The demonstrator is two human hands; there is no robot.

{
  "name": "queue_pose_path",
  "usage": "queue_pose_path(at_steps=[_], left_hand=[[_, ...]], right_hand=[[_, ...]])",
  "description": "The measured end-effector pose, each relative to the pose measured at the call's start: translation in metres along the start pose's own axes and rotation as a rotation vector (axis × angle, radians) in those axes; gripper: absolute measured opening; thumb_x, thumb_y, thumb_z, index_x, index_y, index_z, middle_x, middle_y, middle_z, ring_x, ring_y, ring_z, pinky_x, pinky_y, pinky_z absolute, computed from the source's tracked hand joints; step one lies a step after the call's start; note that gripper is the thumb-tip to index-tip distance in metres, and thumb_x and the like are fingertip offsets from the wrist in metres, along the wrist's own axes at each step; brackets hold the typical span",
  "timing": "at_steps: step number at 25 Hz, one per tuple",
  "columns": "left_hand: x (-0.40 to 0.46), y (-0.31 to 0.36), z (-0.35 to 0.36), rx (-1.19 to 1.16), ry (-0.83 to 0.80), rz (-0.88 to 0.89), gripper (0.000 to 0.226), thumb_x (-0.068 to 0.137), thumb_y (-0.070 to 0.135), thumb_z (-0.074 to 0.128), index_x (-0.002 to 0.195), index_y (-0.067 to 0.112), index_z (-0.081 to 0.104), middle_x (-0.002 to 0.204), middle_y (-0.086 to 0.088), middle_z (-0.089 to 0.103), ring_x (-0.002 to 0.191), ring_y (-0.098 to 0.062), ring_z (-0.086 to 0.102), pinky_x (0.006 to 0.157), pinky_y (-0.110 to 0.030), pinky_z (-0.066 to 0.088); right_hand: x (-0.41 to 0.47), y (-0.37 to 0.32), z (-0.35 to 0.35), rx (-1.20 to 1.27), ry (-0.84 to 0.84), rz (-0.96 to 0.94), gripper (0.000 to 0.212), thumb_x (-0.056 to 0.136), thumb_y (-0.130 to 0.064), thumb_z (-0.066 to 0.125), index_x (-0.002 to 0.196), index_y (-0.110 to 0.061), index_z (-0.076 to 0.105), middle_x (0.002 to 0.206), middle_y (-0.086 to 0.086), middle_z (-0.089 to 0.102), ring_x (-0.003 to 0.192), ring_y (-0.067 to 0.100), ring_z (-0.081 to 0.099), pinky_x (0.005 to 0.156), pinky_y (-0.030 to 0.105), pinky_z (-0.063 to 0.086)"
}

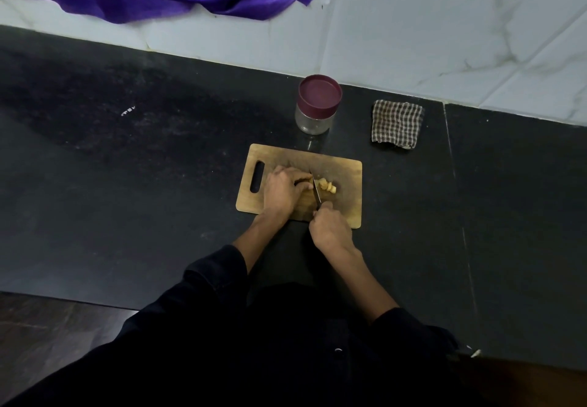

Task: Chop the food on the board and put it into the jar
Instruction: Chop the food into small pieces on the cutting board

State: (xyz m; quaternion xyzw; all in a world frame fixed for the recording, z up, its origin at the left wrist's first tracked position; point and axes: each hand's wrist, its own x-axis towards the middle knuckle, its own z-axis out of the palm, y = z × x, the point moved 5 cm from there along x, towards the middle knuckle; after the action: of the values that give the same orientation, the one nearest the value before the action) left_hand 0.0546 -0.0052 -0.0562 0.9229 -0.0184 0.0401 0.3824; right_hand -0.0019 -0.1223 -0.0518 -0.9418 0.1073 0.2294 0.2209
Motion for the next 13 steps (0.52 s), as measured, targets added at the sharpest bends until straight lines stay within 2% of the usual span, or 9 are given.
queue_pose_path(at_steps=[5, 8, 13], left_hand=[[0.001, 0.0, 0.001, -0.004, -0.031, -0.021, 0.024, 0.079, 0.019, 0.074, 0.103, 0.02, 0.073, 0.103, 0.004, 0.071, 0.102, -0.014, 0.057, 0.093, -0.031, 0.044], [0.001, -0.001, 0.0, -0.009, -0.028, -0.021, 0.024, 0.079, 0.019, 0.074, 0.103, 0.019, 0.073, 0.103, 0.003, 0.071, 0.103, -0.013, 0.056, 0.093, -0.031, 0.044], [0.001, -0.003, 0.002, 0.002, -0.032, -0.012, 0.026, 0.078, 0.02, 0.075, 0.104, 0.02, 0.072, 0.104, 0.004, 0.071, 0.103, -0.013, 0.057, 0.094, -0.03, 0.044]], right_hand=[[-0.004, 0.008, 0.0, 0.058, 0.009, 0.009, 0.022, 0.104, -0.026, 0.039, 0.113, -0.008, 0.05, 0.106, 0.012, 0.063, 0.092, 0.025, 0.06, 0.071, 0.038, 0.044], [-0.004, 0.011, -0.005, 0.11, 0.038, 0.021, 0.024, 0.104, -0.026, 0.039, 0.113, -0.007, 0.051, 0.105, 0.012, 0.062, 0.096, 0.028, 0.061, 0.071, 0.038, 0.043], [-0.002, 0.017, -0.015, 0.185, 0.076, 0.015, 0.025, 0.104, -0.028, 0.039, 0.113, -0.008, 0.052, 0.098, 0.009, 0.06, 0.091, 0.026, 0.062, 0.075, 0.043, 0.052]])
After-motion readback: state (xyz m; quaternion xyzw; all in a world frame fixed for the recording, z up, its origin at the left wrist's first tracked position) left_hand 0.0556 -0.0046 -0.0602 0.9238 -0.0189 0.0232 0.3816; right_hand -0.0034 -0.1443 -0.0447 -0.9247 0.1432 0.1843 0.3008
